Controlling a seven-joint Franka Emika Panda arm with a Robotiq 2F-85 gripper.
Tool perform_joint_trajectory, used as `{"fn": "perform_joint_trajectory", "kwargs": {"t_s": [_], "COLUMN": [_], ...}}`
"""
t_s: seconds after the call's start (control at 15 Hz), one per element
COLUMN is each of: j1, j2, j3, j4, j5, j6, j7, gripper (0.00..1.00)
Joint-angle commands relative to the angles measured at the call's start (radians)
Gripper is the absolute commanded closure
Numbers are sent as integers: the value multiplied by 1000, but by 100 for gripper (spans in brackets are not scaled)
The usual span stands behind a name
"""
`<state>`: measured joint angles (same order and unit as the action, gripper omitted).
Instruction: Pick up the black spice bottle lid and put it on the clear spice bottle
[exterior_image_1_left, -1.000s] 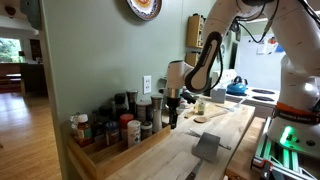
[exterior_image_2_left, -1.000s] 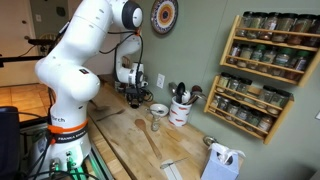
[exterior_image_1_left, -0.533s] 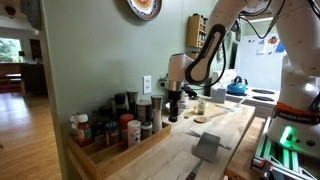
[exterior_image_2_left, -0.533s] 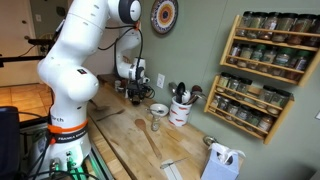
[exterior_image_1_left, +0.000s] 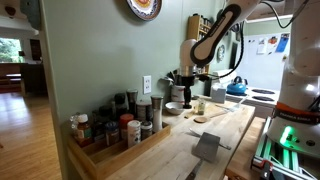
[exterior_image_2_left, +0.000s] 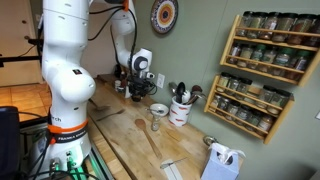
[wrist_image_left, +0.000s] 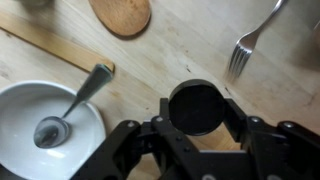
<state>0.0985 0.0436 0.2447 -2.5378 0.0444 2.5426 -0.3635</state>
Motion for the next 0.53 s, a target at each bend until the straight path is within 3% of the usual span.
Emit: {"fn": "perform_joint_trajectory", "kwargs": {"t_s": [0.0, 0.47], "j1": [-3, -38], "j2": [-180, -394], "j3": [-65, -172], "j4": [-110, -253], "j5": [5, -101], "j6": [-70, -59], "j7": [34, 106], "gripper": [69, 69]}}
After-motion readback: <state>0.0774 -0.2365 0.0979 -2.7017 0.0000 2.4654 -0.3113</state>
